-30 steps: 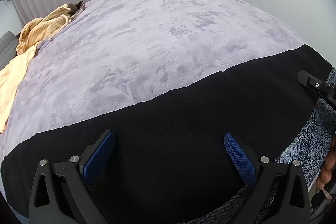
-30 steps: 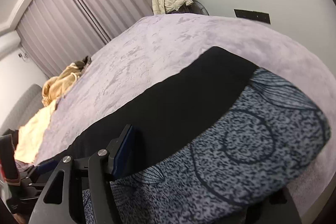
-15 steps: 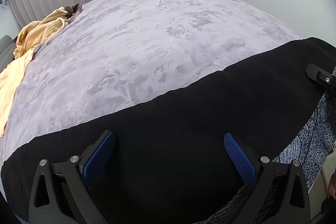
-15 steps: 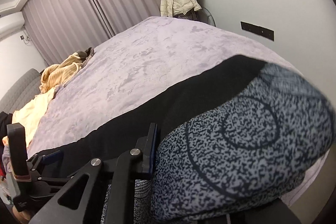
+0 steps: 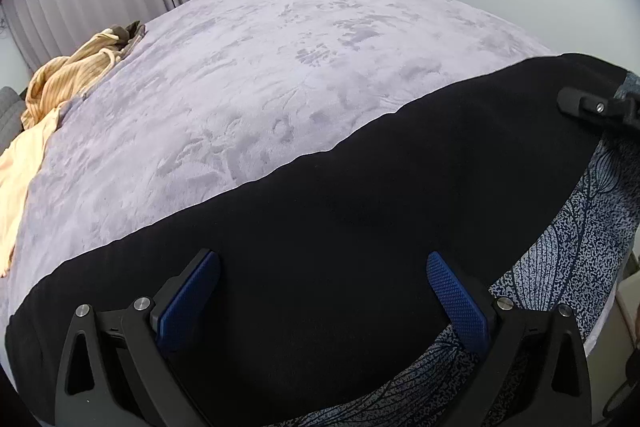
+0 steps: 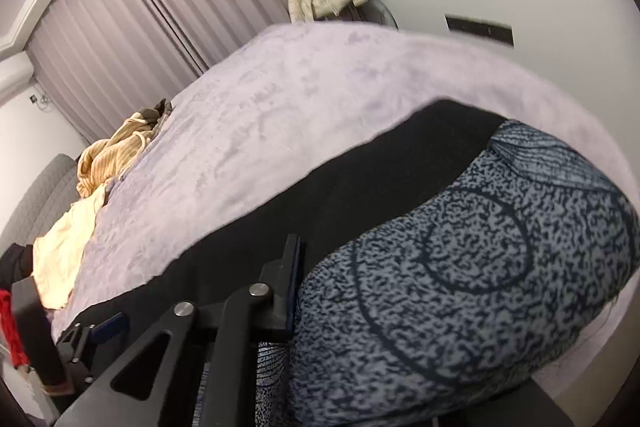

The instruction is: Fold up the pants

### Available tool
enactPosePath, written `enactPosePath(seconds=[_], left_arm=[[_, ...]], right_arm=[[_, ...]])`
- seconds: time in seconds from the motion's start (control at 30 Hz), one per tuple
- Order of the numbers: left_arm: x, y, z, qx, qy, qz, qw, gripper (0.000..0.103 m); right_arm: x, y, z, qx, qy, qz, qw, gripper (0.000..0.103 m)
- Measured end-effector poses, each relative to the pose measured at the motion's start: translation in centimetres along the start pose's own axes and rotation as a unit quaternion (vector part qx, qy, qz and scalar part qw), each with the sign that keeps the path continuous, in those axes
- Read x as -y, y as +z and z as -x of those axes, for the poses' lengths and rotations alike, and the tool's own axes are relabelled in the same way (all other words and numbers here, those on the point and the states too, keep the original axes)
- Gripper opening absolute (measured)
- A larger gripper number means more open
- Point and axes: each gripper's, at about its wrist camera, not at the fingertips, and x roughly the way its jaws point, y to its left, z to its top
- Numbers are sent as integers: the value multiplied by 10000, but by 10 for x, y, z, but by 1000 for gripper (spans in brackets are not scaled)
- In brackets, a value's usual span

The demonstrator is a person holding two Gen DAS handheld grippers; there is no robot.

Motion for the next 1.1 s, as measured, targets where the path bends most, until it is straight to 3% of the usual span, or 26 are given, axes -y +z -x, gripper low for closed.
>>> enactPosePath(seconds=[0.07, 0.13, 0.33, 0.43, 0.57, 0.67, 0.8, 0.87, 0.9, 0.97, 1.03, 1.1], left_arm=[[-10, 8, 4, -216, -312, 110, 9992, 103], [-30, 13, 16, -312, -977, 390, 9940, 103], [-125, 0, 61, 241, -1746, 1271, 9761, 103], [-183, -17, 78, 456, -1900, 1646, 9668, 103], [-256, -49, 88, 575, -1415, 2271, 9618, 103], [-299, -75, 91, 539, -1166, 2772, 9522, 103], [-314, -89, 94, 562, -1135, 2971, 9464, 103], [-310, -89, 98, 652, -1277, 2844, 9479, 103], [-305, -88, 102, 711, -1356, 2762, 9488, 103], [-295, -82, 107, 796, -1552, 2586, 9501, 103], [-285, -74, 109, 818, -1776, 2497, 9484, 103], [-276, -74, 109, 783, -1912, 2388, 9488, 103]], right_arm=[[-24, 5, 17, 236, -87, 334, 9991, 14], [-52, 9, 37, 509, -185, 776, 9955, 14], [-160, -22, 87, 1181, 57, 2415, 9632, 14], [-212, -57, 92, 1279, 237, 3061, 9431, 14], [-268, -126, 65, 1133, 83, 4070, 9063, 14], [-301, -179, 29, 841, -227, 4941, 8650, 14], [-331, -248, -17, 705, -1021, 6206, 7742, 23], [-336, -264, -22, 852, -1291, 6477, 7461, 29], [-339, -263, -19, 842, -1269, 6461, 7479, 33], [-343, -254, -6, 772, -1003, 6251, 7702, 61], [-345, -242, 11, 884, -896, 6014, 7890, 77], [-340, -237, 26, 958, -887, 5953, 7928, 79]])
